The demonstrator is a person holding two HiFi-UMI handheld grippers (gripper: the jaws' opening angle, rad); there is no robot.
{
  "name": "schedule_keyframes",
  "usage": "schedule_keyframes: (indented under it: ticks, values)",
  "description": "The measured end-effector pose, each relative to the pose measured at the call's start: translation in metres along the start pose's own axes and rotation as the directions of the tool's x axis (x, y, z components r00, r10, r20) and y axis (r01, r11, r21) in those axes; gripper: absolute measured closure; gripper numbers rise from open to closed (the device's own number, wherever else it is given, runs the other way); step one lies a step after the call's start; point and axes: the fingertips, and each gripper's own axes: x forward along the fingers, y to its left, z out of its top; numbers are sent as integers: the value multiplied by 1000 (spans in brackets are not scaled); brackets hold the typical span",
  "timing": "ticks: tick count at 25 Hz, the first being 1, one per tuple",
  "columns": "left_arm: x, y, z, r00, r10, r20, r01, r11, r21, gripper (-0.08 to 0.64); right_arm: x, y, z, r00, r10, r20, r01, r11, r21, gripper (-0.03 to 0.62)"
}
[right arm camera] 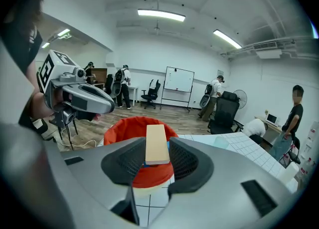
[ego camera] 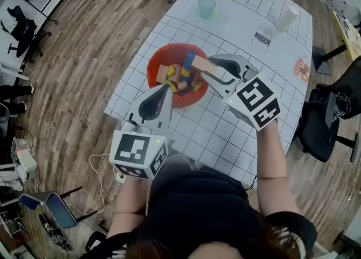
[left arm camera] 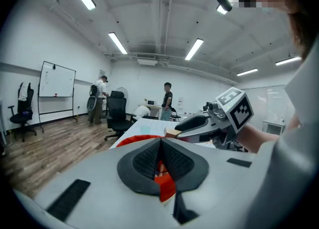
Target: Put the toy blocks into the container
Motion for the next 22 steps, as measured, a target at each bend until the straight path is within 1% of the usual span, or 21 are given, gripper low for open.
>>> schedule_keyframes:
  ticks: [2,5,7,9,12,17,22]
  values:
    - [-13,15,-6,999,38,0,-38,999,-24,534,10,11,5,1000,17,-4,-17,1000,-10,431]
    - [-27,36,-14,997,73,-8,-74,997,-39,534,24,26,13,999,32,-5,-33,999,-29,431]
    - [-34,45,-18,996,88,-14,-89,995,-48,534,31,34,21,999,36,22,-35,999,-27,428]
    - [-38,50,-23,995,100,-18,-101,993,-63,534,36,35,29,997,6,72,-7,1000,11,423]
    - [-40,53,-28,994,106,-23,-108,991,-73,534,38,35,32,995,-13,103,7,998,56,411]
    - [-38,51,-28,995,100,-23,-102,992,-75,534,28,33,21,997,-22,75,17,998,62,431]
    - [-32,45,-27,996,87,-25,-88,994,-67,534,9,24,13,995,-56,85,46,992,118,443]
